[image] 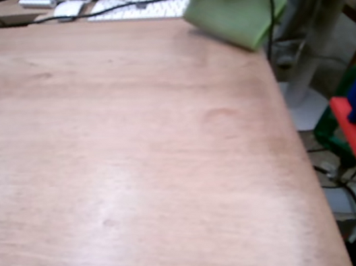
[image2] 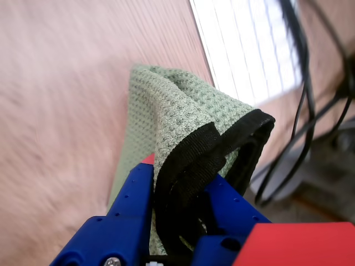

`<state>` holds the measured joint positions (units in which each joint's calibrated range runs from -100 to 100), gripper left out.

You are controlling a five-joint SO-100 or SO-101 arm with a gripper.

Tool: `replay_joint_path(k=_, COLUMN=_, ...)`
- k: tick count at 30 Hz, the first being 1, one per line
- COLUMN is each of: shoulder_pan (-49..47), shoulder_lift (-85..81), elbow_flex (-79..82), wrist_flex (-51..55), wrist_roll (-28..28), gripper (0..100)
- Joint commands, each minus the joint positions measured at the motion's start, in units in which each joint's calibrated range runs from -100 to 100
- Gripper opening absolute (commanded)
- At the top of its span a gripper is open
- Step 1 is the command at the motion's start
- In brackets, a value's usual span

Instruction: Clean the table

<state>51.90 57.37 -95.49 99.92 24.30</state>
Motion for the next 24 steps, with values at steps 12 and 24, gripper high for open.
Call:
replay_joint_path(k=12, shoulder_pan=-78.0, shoulder_lift=-51.6, elbow_flex=63.7, wrist_flex=-2.1, wrist_roll=-19.2, gripper=1)
replay_joint_path(k=24, shoulder_pan=-92.5, shoulder_lift=-78.9, elbow_flex=128.5, wrist_flex=-38.5, wrist_roll=-14.7, gripper=1)
